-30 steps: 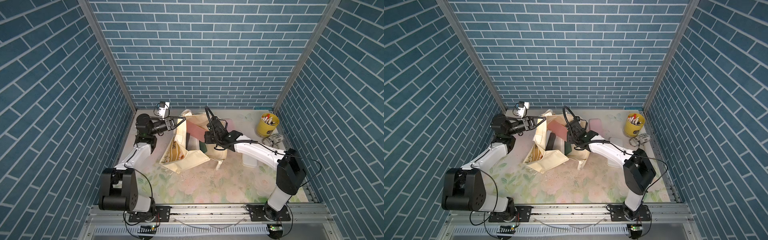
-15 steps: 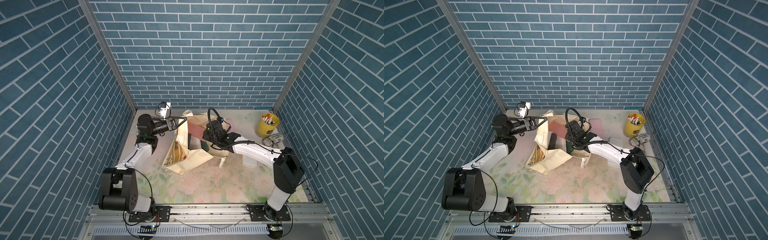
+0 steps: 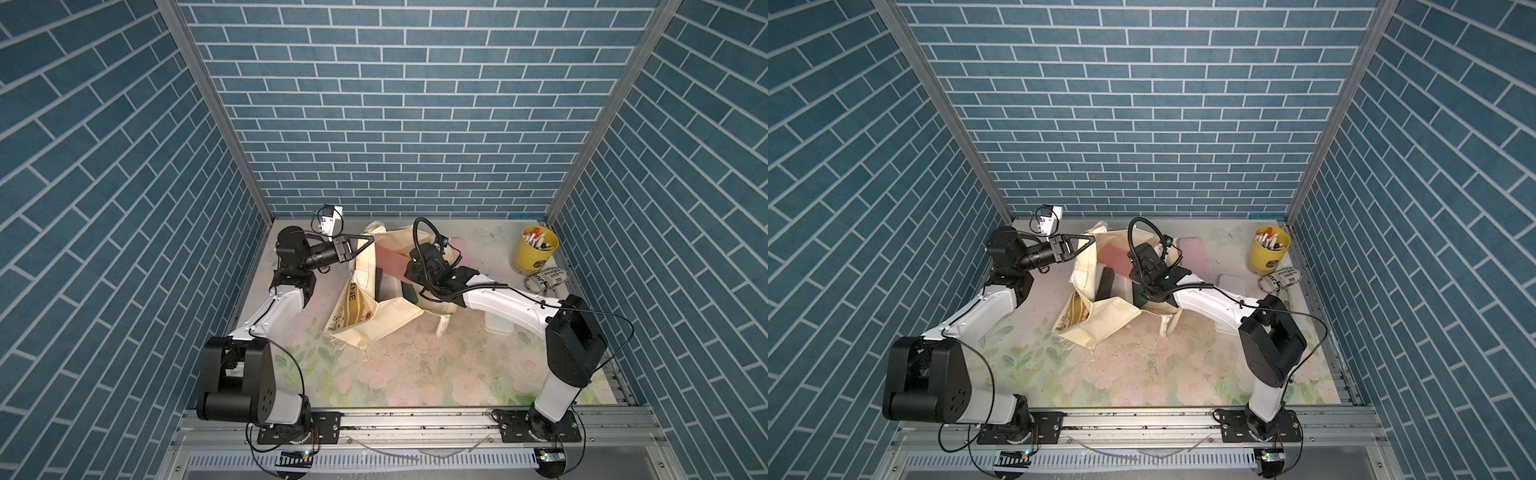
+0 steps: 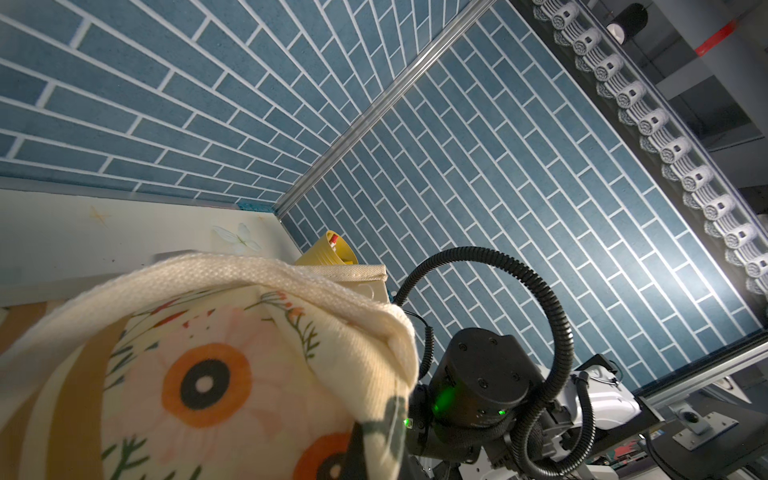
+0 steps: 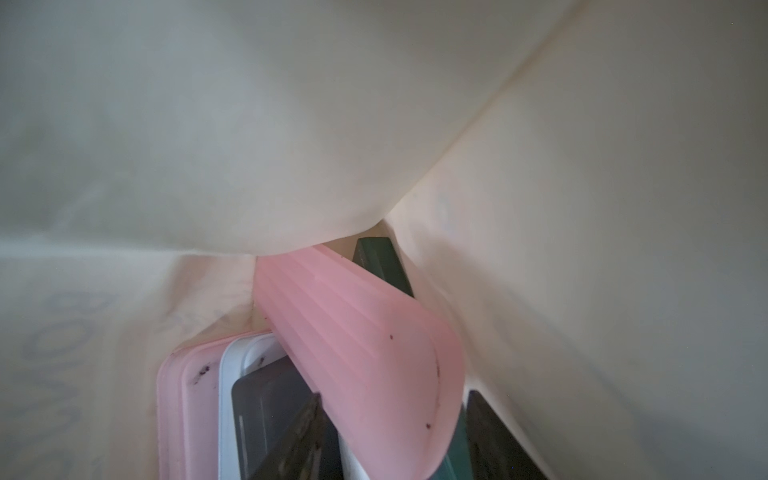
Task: Take out the pencil case from the canvas bag
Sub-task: Pick up the pencil case from the canvas bag.
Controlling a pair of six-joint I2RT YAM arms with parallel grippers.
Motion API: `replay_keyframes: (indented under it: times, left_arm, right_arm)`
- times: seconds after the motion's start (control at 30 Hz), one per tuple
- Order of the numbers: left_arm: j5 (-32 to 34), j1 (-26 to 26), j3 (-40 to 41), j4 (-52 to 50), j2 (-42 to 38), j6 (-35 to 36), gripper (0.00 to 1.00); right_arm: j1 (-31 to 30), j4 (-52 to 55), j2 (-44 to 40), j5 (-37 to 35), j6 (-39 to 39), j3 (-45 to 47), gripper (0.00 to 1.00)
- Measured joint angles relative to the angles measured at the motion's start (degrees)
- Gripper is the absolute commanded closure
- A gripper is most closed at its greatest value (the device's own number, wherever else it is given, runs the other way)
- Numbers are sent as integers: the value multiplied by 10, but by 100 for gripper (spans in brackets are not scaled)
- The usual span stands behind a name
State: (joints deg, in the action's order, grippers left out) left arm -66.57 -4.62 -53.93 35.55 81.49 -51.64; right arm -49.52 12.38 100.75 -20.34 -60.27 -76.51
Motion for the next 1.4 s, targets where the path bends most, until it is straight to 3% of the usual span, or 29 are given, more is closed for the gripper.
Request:
replay_keyframes:
  times: [0.2, 0.4, 0.93, 1.4]
  left_arm:
    - [26, -3, -35, -163, -30, 119, 100]
    - [38, -7, -39, -231, -44, 181, 100]
    - [38, -12, -40, -223, -38, 183, 100]
    - [38, -13, -40, -219, -38, 175, 100]
  right_arm:
    - [-1, 14, 0, -22, 0, 0, 44]
    - [-2, 13, 6, -23, -10, 0, 44]
    - [2, -48, 39, 18, -45, 0, 45]
    - [8, -164, 44, 48, -53, 47, 60]
